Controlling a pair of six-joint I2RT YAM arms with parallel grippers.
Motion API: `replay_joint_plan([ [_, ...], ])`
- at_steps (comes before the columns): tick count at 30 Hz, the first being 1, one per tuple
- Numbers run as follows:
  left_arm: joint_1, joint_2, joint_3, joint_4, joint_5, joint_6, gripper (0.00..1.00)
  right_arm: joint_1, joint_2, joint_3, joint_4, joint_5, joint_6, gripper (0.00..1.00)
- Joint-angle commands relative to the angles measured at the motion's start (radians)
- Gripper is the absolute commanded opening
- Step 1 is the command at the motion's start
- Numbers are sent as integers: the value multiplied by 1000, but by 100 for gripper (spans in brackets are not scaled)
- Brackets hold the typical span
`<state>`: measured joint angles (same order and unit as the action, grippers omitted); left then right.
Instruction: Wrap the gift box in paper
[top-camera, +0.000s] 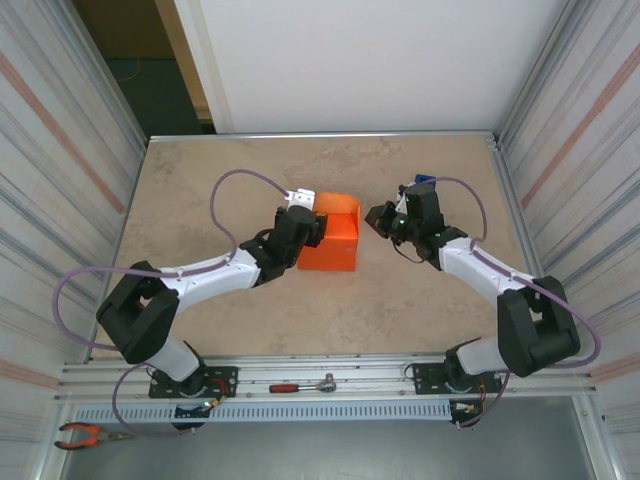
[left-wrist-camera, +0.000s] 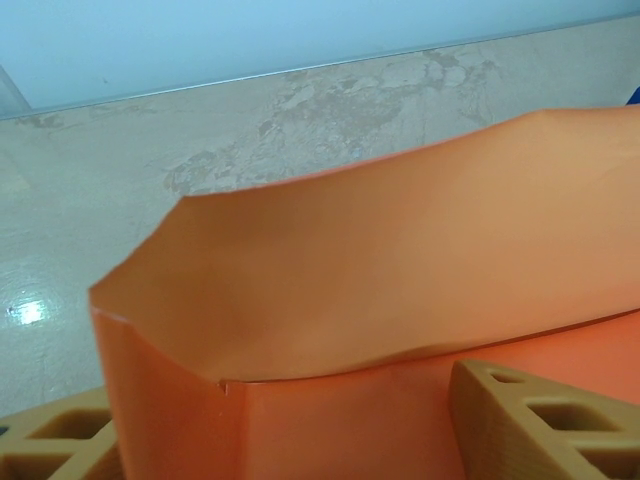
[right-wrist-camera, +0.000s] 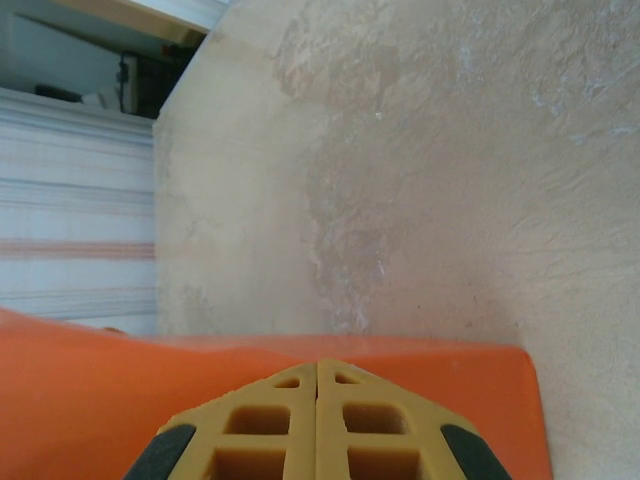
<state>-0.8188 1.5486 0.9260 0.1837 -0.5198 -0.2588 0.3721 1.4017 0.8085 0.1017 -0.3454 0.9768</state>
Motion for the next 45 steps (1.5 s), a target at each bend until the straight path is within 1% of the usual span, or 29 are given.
replay_joint_plan([
  [1, -6, 40, -5, -92, -30, 21, 67, 13, 27, 48, 38, -8, 16, 0],
  [13, -10, 41, -7, -91, -31, 17, 67, 54, 85, 84, 69, -17, 14, 0],
  [22, -10, 35, -12, -90, -34, 15, 67, 83, 51, 73, 72, -1, -6, 0],
  [31, -10, 31, -16, -92, -36, 15, 67, 87, -19, 58, 25, 72, -37, 0],
  [38, -10, 30, -18, -92, -36, 13, 66, 88, -12, 59, 27, 51, -34, 0],
  [45, -10, 30, -15, -93, -38, 12, 66, 113, 2, 45, 38, 37, -32, 0],
])
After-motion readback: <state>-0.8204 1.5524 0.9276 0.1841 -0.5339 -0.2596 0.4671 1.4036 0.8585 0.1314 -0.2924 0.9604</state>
